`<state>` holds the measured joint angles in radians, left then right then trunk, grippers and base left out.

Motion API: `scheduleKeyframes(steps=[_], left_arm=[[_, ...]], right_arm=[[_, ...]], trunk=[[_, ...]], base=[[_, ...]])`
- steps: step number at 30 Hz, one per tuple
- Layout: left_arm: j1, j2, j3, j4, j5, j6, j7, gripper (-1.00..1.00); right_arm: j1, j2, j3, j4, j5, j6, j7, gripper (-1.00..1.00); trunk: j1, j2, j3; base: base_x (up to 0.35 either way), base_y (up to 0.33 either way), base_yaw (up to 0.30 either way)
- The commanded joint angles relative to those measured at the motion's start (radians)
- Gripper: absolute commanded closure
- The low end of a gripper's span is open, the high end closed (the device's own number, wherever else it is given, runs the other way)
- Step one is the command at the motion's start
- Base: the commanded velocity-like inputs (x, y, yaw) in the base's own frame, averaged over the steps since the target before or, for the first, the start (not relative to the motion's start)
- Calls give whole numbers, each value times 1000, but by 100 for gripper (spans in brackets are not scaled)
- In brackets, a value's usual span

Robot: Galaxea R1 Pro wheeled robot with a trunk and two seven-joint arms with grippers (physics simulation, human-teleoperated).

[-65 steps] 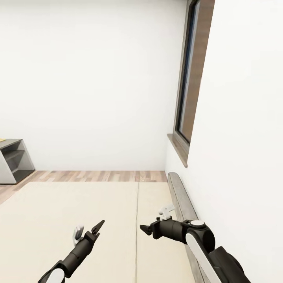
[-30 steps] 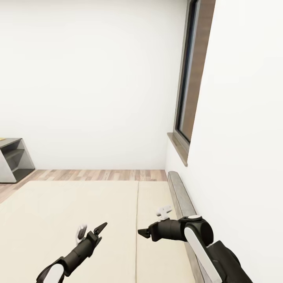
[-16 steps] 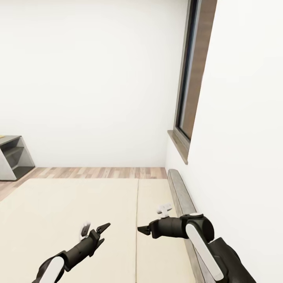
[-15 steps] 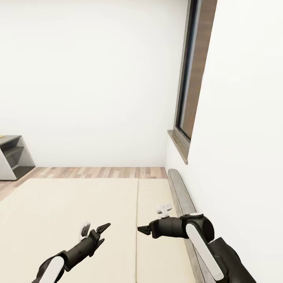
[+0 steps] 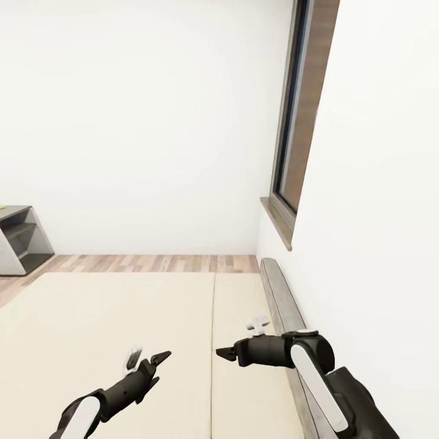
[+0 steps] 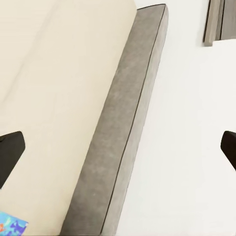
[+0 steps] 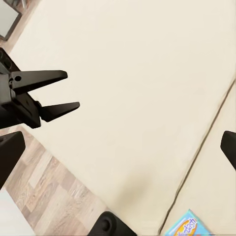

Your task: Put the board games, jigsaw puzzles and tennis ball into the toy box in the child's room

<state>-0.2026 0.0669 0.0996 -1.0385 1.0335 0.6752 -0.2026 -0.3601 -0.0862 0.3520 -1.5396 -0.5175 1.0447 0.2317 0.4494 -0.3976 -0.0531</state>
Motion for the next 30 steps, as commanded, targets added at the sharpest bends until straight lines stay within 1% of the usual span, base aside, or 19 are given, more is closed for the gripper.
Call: scheduleKeyframes(steps=[1,3,5,6,7,8,11,12,16,21,30], left_arm=[[-1,0,2,0,1,6,-2,-100],[-1,0,2,0,1,6,3,-100],[-1,-1,2,0,1,6,11,-100],[-1,-1,2,0,1,6,11,-100],[-1,-1,2,0,1,6,14,-100],[-1,-1,2,0,1,6,14,-100],[-1,-1,2,0,1,5,18,-100],[-1,-1,2,0,1,5,18,-100],[-1,-1,2,0,1,3,22,-100],[-1,-1,1,0,0,3,23,-100],[-1,-1,0,0,0,2,23,-100]], right_arm=[[-1,0,0,0,10,3,10,-100],[-2,0,-3,10,5,3,15,-100],[-4,0,-7,39,-14,3,39,-100],[-4,0,-7,39,-14,3,39,-100],[-7,0,-8,56,-27,3,59,-100],[-7,0,-8,56,-27,3,59,-100],[-25,0,-7,112,-57,3,133,-100],[-25,0,-7,112,-57,3,133,-100],[-45,1,-6,177,-73,3,199,-100],[-52,0,-5,201,-77,3,221,-100],[-55,0,-6,210,-80,3,229,-100]], trunk=[[1,-2,-4],[1,-2,-7],[1,-2,-10],[1,-2,-12],[1,-2,-14],[1,-2,-15],[1,-2,-20],[1,-2,-22],[1,-2,-28],[1,-2,-36],[1,-2,-51]], base=[[0,0,0],[0,0,0],[0,0,0],[0,0,0],[0,0,0],[0,0,0],[0,0,0],[0,0,0],[0,0,0],[0,0,0],[0,0,0]])
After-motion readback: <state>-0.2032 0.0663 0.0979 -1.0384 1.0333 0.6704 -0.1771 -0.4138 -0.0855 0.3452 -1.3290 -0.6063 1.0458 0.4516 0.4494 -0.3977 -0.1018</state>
